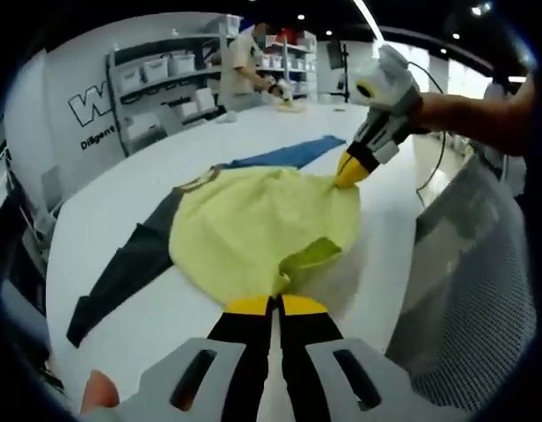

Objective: Fold the garment on the visible template until the final outline fits inside the template.

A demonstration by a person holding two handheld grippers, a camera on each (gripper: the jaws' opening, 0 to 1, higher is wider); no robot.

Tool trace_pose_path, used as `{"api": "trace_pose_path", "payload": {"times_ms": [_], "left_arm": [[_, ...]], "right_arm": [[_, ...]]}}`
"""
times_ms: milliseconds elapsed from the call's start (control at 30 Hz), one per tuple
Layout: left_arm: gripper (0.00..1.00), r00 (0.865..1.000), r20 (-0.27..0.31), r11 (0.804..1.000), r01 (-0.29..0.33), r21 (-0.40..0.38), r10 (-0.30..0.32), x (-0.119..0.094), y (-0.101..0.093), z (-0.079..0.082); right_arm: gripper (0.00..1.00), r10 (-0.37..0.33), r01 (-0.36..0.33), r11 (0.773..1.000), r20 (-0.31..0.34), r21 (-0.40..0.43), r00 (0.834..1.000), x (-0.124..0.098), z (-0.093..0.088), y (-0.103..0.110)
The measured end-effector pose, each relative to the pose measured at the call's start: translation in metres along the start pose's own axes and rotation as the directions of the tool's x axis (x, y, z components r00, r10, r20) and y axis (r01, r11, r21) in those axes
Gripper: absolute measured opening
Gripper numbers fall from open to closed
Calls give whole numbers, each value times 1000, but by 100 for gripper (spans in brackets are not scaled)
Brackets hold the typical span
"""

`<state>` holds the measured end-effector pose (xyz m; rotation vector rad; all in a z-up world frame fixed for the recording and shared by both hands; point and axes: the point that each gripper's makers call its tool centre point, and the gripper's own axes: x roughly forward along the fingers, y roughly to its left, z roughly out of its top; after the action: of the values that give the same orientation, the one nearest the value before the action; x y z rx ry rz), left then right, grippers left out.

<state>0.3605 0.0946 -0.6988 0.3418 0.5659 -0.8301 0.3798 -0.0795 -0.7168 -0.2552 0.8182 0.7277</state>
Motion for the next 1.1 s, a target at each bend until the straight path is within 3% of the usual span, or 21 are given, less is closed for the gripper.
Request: {"api": "trace_pose_path", "payload": {"times_ms": [167, 333, 467, 633, 733, 900, 1100], "left_arm": [[0, 996, 77, 998, -54, -17, 55, 0, 37, 39], [0, 990, 100, 995, -98, -16, 99, 10, 71, 65], [0, 986, 102, 991, -134, 2, 133, 25, 95, 78], [0, 984, 73, 986, -164, 0, 164, 62, 135, 85], [0, 982, 45, 983, -185, -4, 185, 82, 153, 82], [0, 977, -3, 977, -213, -16, 213, 118, 177, 72], [0, 973, -43, 973, -227, -42, 225, 151, 183, 53]], "right_arm": [[0, -38, 40, 999, 46, -35, 998, -8, 52, -30], [0, -58, 60, 997, 52, -45, 997, 3, 89, -60], [0, -72, 74, 997, 51, -33, 996, 22, 113, -87], [0, -120, 122, 991, 43, -46, 992, 50, 140, -124], [0, -136, 137, 989, 31, -59, 990, 71, 148, -138], [0, -164, 162, 983, -22, -88, 986, 107, 141, -160], [0, -170, 161, 980, -68, -114, 983, 145, 122, -169]]}}
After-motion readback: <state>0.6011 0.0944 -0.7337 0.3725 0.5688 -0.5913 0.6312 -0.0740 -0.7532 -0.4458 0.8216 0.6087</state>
